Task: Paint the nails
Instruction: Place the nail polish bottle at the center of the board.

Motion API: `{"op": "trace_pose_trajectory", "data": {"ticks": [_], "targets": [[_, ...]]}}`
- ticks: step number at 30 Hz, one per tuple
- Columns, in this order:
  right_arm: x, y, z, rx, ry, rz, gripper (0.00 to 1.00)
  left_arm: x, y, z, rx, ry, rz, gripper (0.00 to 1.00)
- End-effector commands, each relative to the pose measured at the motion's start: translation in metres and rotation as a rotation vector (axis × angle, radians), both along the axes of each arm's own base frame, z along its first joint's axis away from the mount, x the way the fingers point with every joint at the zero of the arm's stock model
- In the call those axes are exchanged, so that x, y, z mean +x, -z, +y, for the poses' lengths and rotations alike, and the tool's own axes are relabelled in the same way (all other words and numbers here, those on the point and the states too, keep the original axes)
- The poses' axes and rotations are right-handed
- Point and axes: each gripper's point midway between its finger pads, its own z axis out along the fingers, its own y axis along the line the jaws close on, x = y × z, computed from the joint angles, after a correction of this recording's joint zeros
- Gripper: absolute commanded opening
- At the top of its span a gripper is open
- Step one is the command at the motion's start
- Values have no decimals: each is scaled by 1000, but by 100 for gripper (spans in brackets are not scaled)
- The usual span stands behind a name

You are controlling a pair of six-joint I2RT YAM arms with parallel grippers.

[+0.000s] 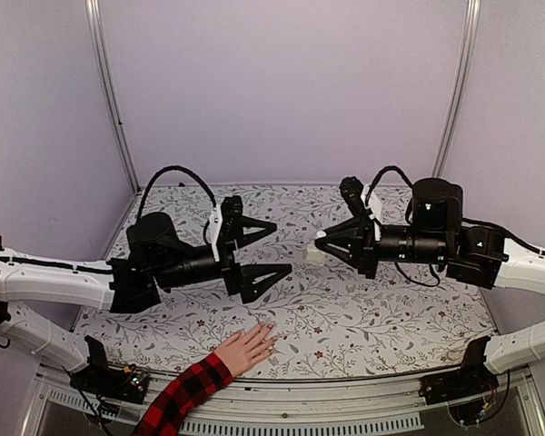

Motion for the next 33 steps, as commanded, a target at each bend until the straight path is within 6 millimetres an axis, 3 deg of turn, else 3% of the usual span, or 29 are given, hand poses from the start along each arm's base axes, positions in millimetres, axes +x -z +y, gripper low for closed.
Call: {"op": "trace_pose_trajectory", "data": {"ticks": [1, 7, 12, 23, 33], "targets": [[39, 11, -28, 64, 147, 51, 0, 28, 2, 30, -22, -167, 57, 100], [80, 47, -51, 60, 313, 74, 0, 59, 12, 74, -64, -350, 152, 100], [104, 85, -51, 56, 366, 108, 1, 74, 21, 98, -76, -453, 210, 100], [136, 164, -30, -15, 403, 149, 2, 78, 30, 113, -71, -505, 241, 100], [148, 209, -22, -56, 415, 162, 4, 79, 38, 122, -58, -536, 252, 100]]}}
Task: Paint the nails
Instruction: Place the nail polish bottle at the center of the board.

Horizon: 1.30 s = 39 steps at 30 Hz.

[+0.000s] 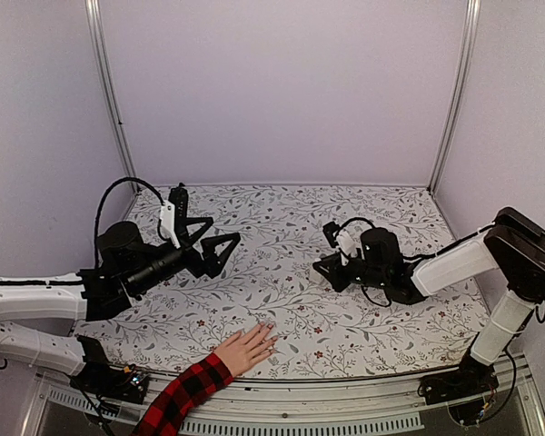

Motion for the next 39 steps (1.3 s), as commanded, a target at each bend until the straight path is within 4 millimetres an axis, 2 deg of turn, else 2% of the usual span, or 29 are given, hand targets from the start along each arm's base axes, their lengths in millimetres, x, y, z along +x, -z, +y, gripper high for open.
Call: {"op": "trace_pose_trajectory", "data": {"ticks": [1, 9, 17, 21, 23, 30, 34, 39], "targets": [[12, -4, 3, 36, 25, -55, 4, 4, 8, 11, 5, -38, 18, 100], [12, 19, 4, 6, 20, -32, 7, 4, 8, 14, 0, -44, 13, 100], [11, 28, 5, 1, 6, -32, 17, 4, 6, 19, -9, -52, 4, 100], [8, 27, 4, 6, 0, -27, 28, 4, 8, 20, -5, -53, 10, 100], [6, 26, 3, 11, 2, -22, 39, 4, 8, 21, -4, -56, 15, 100], [2, 9, 2, 41, -10, -39, 54, 6, 4, 22, -8, -60, 24, 100], [-1, -13, 2, 61, -19, -52, 66, 13, 5, 23, -9, -77, 70, 100], [-5, -49, 3, 91, -38, -61, 83, 29, 8, 24, 9, -103, 139, 100]]}}
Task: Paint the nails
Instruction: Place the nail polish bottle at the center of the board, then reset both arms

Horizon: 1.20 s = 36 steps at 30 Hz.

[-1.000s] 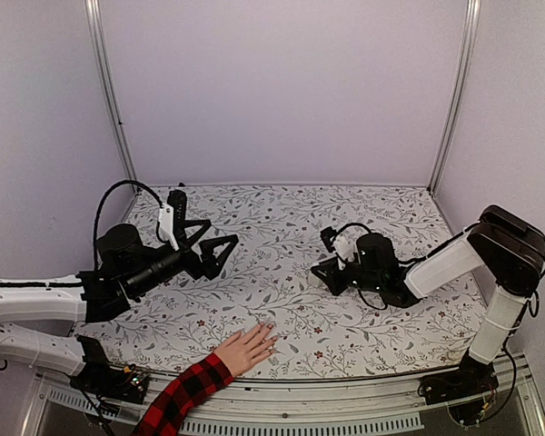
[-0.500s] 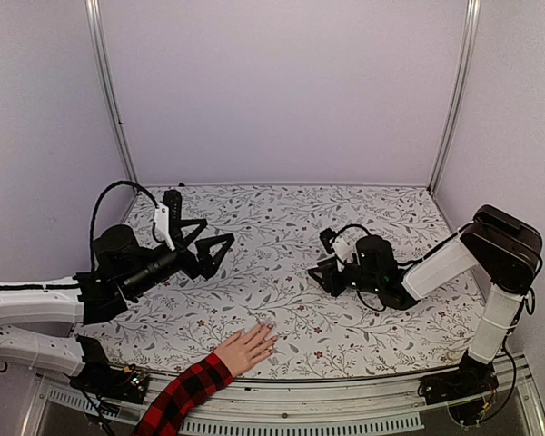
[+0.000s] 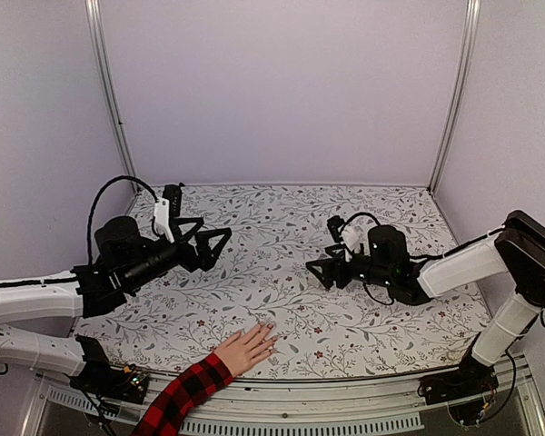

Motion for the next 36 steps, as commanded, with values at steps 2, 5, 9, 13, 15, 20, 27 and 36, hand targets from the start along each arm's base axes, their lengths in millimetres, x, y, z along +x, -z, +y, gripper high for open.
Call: {"op": "trace_pose_trajectory", "data": {"ticks": [2, 5, 9, 13, 15, 20, 27, 36], "targets": [[-3, -45, -3, 49, -11, -8, 97, 24, 0, 3, 17, -38, 100, 100], [2, -69, -24, 103, 50, 14, 99, 38, 6, 5, 40, -44, 155, 100], [10, -86, -58, 145, 152, 70, 99, 59, 13, 16, 64, -102, 225, 100], [9, -102, -92, 150, 262, 66, 99, 78, 26, 29, 73, -144, 302, 100], [7, -101, -109, 145, 307, 74, 99, 85, 38, 34, 80, -158, 347, 100], [0, -97, -150, 173, 399, 84, 99, 94, 75, 38, 123, -185, 425, 100], [-11, -57, -183, 177, 507, 174, 99, 91, 114, 35, 143, -176, 460, 100], [-21, -35, -190, 188, 532, 206, 99, 88, 141, 29, 171, -172, 475, 100]]}}
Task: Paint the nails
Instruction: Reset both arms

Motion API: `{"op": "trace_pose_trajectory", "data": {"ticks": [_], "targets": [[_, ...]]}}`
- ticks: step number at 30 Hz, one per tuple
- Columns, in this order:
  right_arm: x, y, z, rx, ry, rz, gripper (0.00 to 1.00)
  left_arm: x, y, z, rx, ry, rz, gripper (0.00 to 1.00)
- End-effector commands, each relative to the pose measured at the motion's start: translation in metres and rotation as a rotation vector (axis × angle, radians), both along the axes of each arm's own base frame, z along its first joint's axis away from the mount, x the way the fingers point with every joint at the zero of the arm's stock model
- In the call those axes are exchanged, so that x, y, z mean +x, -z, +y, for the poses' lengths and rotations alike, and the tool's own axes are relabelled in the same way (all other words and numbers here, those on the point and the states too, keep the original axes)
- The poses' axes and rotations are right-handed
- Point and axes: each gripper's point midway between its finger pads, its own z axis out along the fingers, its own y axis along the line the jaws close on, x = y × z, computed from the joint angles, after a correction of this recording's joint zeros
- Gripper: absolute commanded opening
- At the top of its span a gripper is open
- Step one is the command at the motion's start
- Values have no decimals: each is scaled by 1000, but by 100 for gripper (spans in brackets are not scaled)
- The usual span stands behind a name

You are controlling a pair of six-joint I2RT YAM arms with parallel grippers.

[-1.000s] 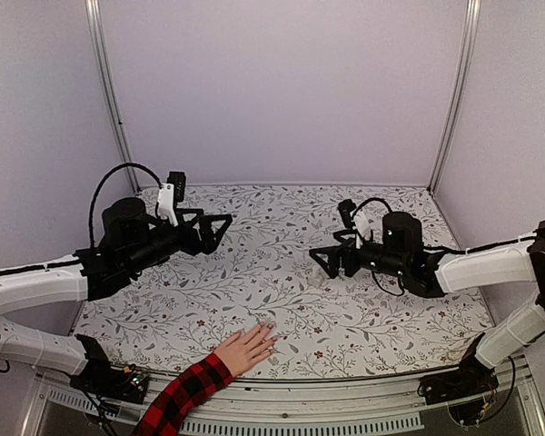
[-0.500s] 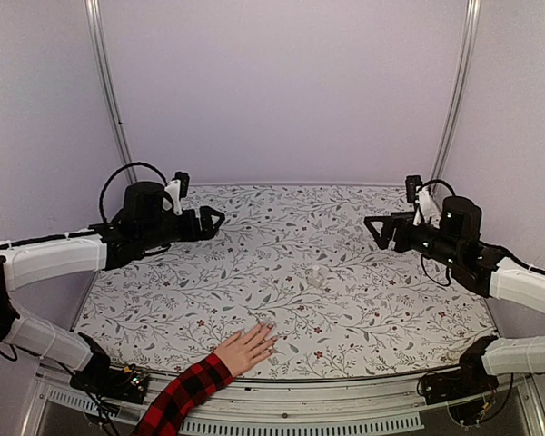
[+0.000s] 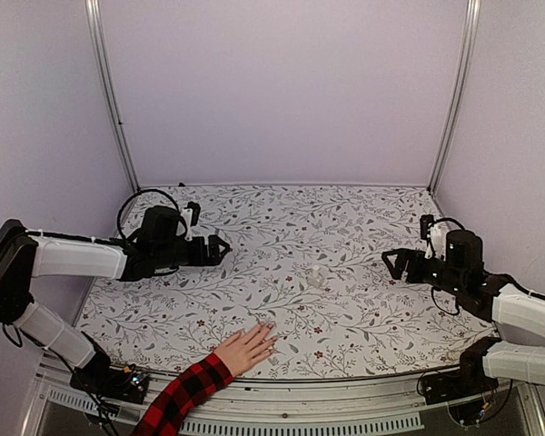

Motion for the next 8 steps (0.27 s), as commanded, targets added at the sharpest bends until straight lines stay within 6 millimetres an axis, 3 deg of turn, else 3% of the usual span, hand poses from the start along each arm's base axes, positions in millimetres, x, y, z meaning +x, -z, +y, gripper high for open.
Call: {"op": "trace_pose_trajectory", "data": {"ticks": [1, 8], "targets": [[0, -5, -4, 25, 27, -23, 99, 3, -4, -6, -27, -3, -38, 100], [0, -6, 0, 38, 4, -30, 99, 3, -13, -4, -36, -12, -59, 100]]}}
